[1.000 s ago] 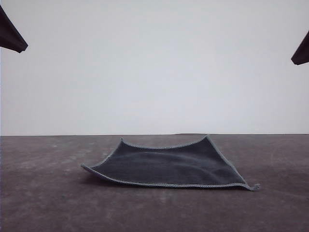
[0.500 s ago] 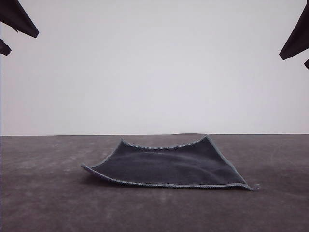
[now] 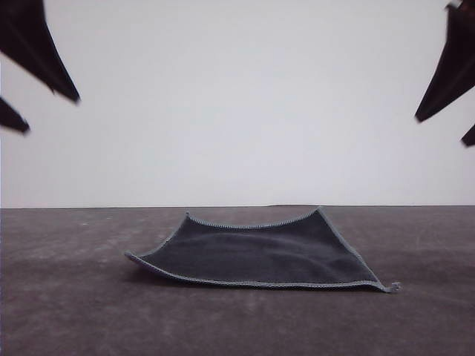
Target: Fold clothes
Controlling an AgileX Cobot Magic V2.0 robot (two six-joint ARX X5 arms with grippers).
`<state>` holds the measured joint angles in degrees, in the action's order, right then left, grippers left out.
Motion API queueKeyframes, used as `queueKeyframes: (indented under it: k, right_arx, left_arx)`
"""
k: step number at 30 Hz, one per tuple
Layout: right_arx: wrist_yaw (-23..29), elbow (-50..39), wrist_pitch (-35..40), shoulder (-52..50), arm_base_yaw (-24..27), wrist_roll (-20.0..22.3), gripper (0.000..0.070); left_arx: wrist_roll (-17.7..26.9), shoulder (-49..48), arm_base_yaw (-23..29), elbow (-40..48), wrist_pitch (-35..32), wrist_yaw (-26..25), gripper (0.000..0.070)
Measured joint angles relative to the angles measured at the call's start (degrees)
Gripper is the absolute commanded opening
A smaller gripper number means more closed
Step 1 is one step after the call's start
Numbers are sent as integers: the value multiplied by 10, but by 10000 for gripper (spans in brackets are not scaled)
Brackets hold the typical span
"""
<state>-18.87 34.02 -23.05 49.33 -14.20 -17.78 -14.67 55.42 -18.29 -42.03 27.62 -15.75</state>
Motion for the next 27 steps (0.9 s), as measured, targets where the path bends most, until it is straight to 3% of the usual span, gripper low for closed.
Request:
queueKeyframes:
  k: [11, 23, 27]
  right_arx:
    - [-91, 61, 131, 234, 42, -24, 393]
    - [-140, 236, 165, 476, 55, -22, 393]
    - [-148, 297, 165, 539, 55, -22, 393]
  left_arx:
    - [1, 240, 1, -98, -77, -46, 425]
    - [7, 488, 5, -273, -106, -56, 425]
    - [10, 561, 12, -346, -101, -81, 426]
